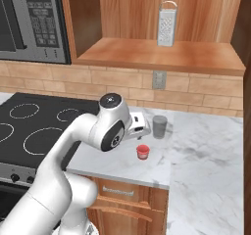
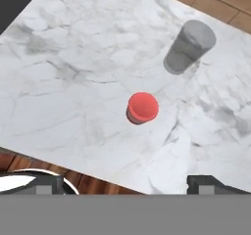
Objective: Pick the cereal and jam from the counter and place them in the cabinets closest to them.
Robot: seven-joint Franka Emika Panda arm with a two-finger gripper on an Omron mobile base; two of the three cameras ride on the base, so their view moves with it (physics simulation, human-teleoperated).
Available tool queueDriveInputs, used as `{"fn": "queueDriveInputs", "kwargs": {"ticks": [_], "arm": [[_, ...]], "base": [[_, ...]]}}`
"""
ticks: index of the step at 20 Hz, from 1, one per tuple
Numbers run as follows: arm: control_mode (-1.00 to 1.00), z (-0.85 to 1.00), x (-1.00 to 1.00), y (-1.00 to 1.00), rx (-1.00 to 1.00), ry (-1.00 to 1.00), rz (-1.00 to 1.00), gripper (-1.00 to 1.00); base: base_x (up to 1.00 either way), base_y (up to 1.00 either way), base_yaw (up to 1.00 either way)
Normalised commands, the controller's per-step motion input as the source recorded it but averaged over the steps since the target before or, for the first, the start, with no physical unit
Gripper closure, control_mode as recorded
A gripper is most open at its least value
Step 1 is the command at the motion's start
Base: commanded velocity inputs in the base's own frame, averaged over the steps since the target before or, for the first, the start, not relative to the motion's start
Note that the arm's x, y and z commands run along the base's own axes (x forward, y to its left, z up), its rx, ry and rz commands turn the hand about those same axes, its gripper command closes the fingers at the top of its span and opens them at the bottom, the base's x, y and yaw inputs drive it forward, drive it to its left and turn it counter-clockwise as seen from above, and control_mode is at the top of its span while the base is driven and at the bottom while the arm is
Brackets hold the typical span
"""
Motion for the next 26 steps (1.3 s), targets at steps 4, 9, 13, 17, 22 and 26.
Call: {"fn": "queueDriveInputs", "kwargs": {"ticks": [4, 9, 13, 17, 22, 26], "arm": [[-1.00, -0.33, 0.23, 0.00, 0.01, 0.07, 0.00, -1.00], [-1.00, -0.33, 0.22, -0.01, 0.07, 0.07, 0.00, -1.00], [-1.00, -0.31, 0.26, -0.05, 0.08, 0.05, 0.00, -1.00], [-1.00, -0.28, 0.37, -0.13, 0.05, 0.03, 0.00, -1.00], [-1.00, -0.23, 0.40, -0.15, 0.01, 0.01, 0.00, -1.00], [-1.00, -0.18, 0.29, -0.09, 0.00, 0.00, 0.00, -1.00]], "base": [[0.00, 0.00, 0.00], [0.00, 0.00, 0.00], [0.00, 0.00, 0.00], [0.00, 0.00, 0.00], [0.00, 0.00, 0.00], [0.00, 0.00, 0.00]]}}
